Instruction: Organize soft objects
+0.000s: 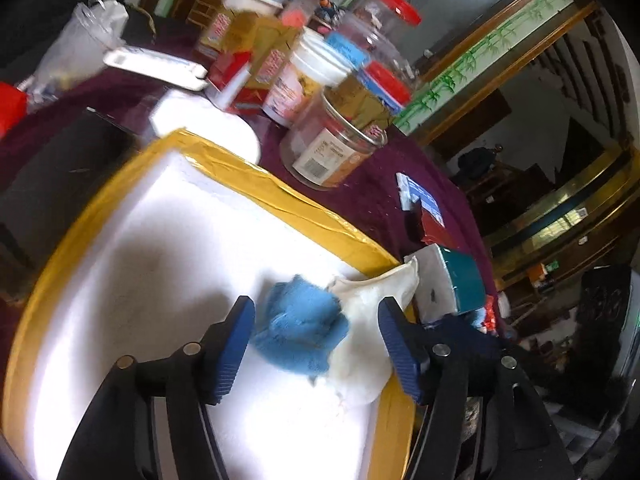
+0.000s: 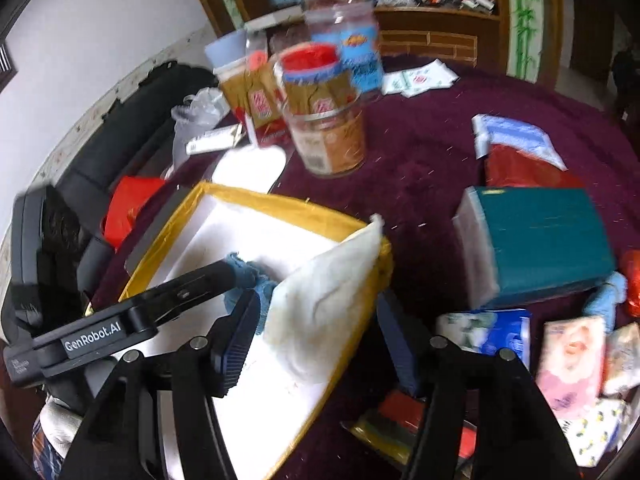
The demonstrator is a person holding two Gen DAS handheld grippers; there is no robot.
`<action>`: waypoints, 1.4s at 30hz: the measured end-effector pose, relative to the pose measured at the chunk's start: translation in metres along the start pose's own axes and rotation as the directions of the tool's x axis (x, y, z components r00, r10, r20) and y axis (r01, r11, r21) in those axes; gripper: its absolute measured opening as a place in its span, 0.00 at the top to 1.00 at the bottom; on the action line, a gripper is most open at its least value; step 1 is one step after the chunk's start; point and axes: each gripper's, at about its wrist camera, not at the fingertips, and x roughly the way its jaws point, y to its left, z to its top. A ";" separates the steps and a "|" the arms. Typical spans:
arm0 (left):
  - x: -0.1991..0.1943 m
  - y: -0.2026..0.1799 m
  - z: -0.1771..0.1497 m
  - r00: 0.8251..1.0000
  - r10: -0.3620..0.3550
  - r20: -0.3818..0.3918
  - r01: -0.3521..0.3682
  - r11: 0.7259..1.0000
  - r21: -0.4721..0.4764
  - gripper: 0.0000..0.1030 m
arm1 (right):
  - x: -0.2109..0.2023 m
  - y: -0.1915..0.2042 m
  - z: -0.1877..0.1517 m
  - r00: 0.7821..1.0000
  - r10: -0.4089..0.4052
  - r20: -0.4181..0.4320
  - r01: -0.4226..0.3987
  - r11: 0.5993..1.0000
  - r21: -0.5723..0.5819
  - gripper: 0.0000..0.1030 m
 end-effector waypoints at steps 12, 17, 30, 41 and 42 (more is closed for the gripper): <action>-0.035 0.024 -0.051 0.976 0.215 0.036 -0.215 0.977 -0.003 0.31 | -0.101 -0.062 -0.069 0.986 -0.044 0.158 0.030 0.995 0.092 0.30; -0.037 0.019 -0.067 0.949 0.314 0.028 -0.315 0.948 0.035 0.31 | -0.141 -0.086 -0.108 0.973 -0.075 0.216 0.050 0.991 0.121 0.30; -0.083 -0.084 -0.099 0.963 0.186 0.197 -0.234 0.938 0.256 0.25 | -0.142 -0.166 -0.179 0.941 -0.235 0.245 0.166 0.948 0.271 0.00; 0.006 -0.170 -0.156 0.980 0.200 0.013 -0.183 0.865 0.466 0.25 | -0.142 -0.202 -0.201 0.941 -0.141 0.309 0.014 0.926 0.378 0.00; 0.016 -0.178 -0.159 0.978 0.208 0.009 -0.186 0.853 0.487 0.25 | -0.142 -0.206 -0.202 0.942 -0.129 0.311 -0.002 0.921 0.390 0.00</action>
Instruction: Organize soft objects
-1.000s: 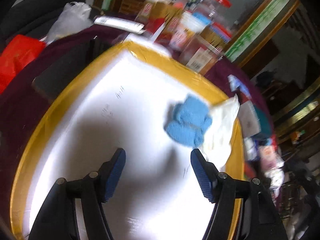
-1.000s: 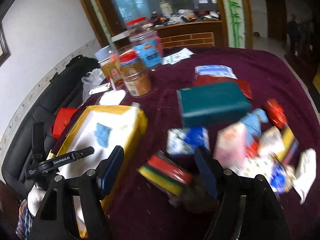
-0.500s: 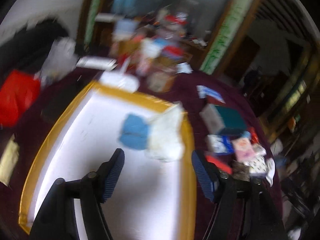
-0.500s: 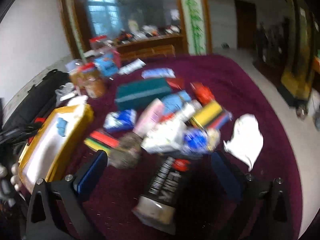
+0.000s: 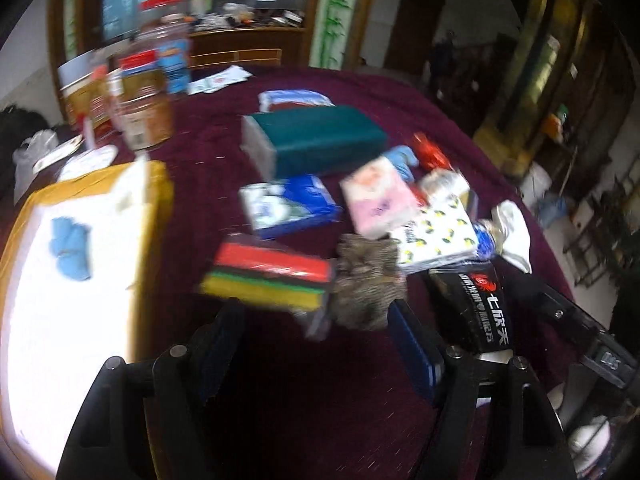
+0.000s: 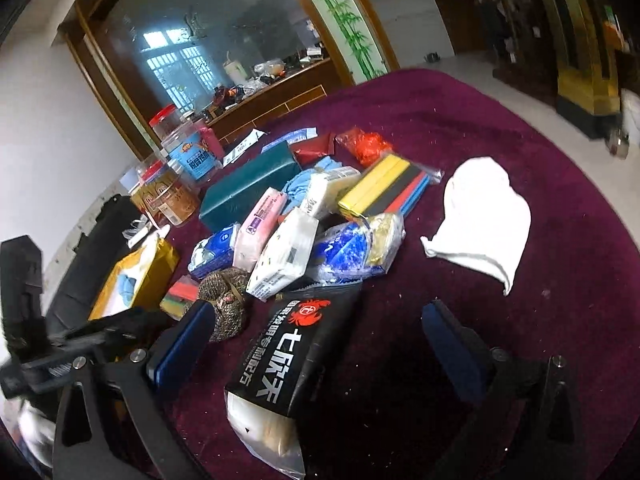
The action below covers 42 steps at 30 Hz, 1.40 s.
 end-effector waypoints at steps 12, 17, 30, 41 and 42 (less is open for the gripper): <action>0.063 -0.054 0.019 0.998 0.040 -0.045 -0.033 0.988 0.148 0.28 | 0.004 -0.006 0.001 0.998 0.061 -0.023 -0.060 0.997 0.049 0.00; 0.071 -0.058 0.017 0.997 0.061 -0.044 -0.052 0.982 0.179 0.51 | 0.007 -0.008 0.001 0.997 0.063 -0.035 -0.060 0.996 0.064 0.00; 0.003 -0.036 0.001 0.993 -0.118 0.006 0.117 0.991 0.067 0.51 | 0.013 -0.001 -0.002 0.998 0.019 -0.067 -0.018 1.000 0.020 0.00; -0.073 0.035 -0.038 0.983 -0.145 0.113 0.156 0.983 -0.099 0.51 | 0.018 0.034 -0.009 0.983 -0.142 -0.118 0.127 0.983 -0.132 0.00; -0.078 0.042 -0.041 0.983 -0.135 0.124 0.149 0.983 -0.107 0.51 | 0.019 0.036 -0.010 0.980 -0.158 -0.124 0.140 0.980 -0.143 0.00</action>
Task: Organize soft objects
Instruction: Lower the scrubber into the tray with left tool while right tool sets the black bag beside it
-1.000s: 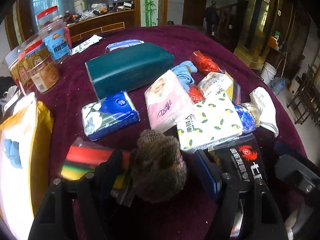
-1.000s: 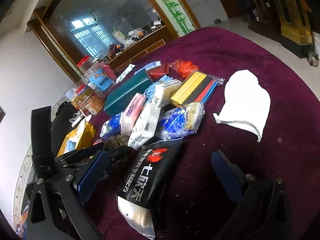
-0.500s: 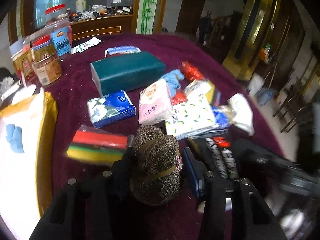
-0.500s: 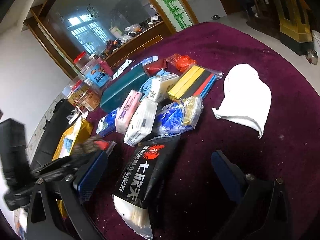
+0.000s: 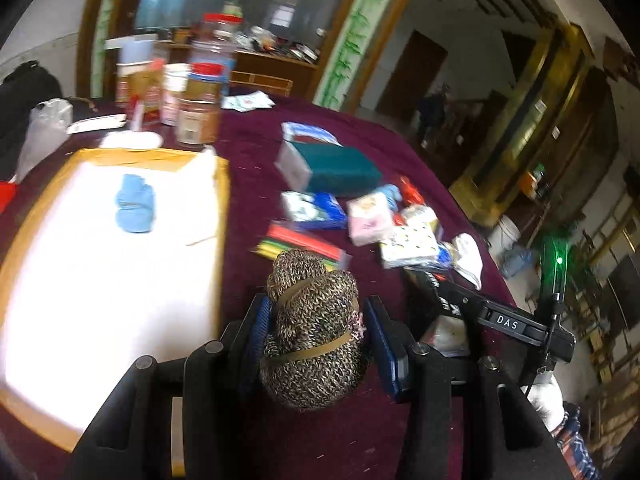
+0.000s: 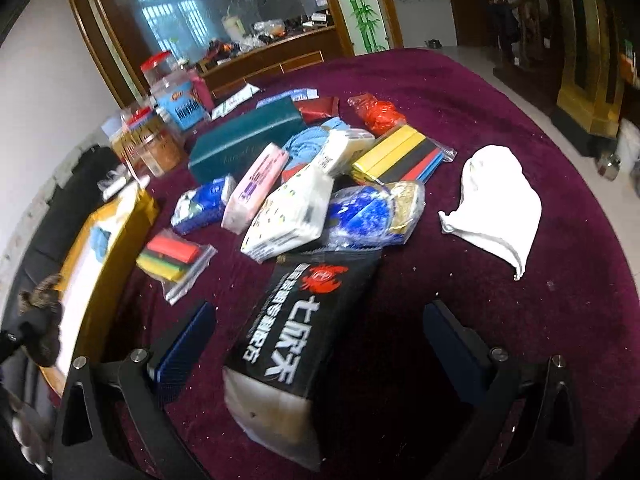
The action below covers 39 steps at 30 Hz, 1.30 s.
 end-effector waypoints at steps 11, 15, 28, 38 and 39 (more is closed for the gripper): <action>-0.039 0.062 -0.009 0.997 0.055 0.059 -0.048 0.992 -0.114 0.50 | -0.002 0.023 -0.006 0.997 -0.046 -0.056 0.040 0.995 -0.095 0.57; -0.052 0.089 -0.006 0.992 0.106 0.071 -0.096 0.987 -0.130 0.50 | -0.029 0.037 -0.005 1.000 -0.002 -0.014 0.001 0.993 -0.118 0.58; -0.025 0.174 0.045 0.973 0.229 -0.010 -0.225 0.951 -0.214 0.50 | -0.025 0.154 0.023 0.959 0.272 -0.086 -0.283 0.939 -0.196 0.58; 0.026 0.228 0.082 0.956 0.278 -0.090 -0.292 0.921 -0.259 0.50 | 0.039 0.267 0.028 0.889 0.375 -0.262 -0.436 0.869 -0.236 0.58; 0.029 0.232 0.083 0.955 0.281 -0.092 -0.295 0.917 -0.267 0.50 | 0.047 0.276 0.028 0.877 0.389 -0.283 -0.455 0.861 -0.227 0.57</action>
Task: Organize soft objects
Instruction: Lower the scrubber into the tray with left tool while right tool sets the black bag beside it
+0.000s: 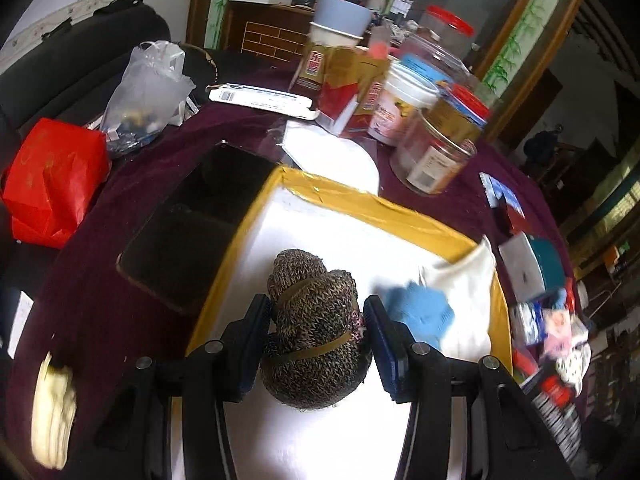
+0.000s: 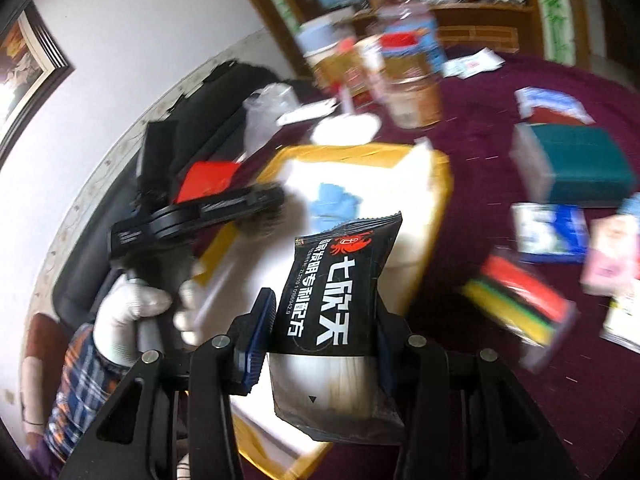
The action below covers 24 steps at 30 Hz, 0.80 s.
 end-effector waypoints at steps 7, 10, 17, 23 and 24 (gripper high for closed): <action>0.011 0.017 0.020 0.997 -0.075 0.011 0.076 0.994 -0.083 0.36 | 0.063 0.015 0.024 0.986 0.131 -0.102 -0.125 0.990 0.063 0.57; -0.002 0.022 0.024 0.991 -0.127 0.038 0.130 0.987 -0.095 0.36 | 0.086 0.019 0.031 0.981 0.130 -0.141 -0.122 0.990 0.067 0.57; -0.083 0.042 0.002 0.959 -0.196 0.202 0.222 0.969 -0.112 0.26 | 0.114 0.030 0.061 0.991 0.028 -0.134 -0.023 0.999 0.042 0.57; -0.105 0.061 -0.028 0.944 -0.245 0.222 0.281 0.948 -0.151 0.26 | 0.134 0.025 0.065 0.989 -0.031 -0.142 0.038 0.998 0.044 0.57; -0.106 0.064 -0.032 0.944 -0.247 0.218 0.285 0.945 -0.162 0.26 | 0.133 0.023 0.064 0.990 -0.021 -0.137 0.028 0.998 0.055 0.56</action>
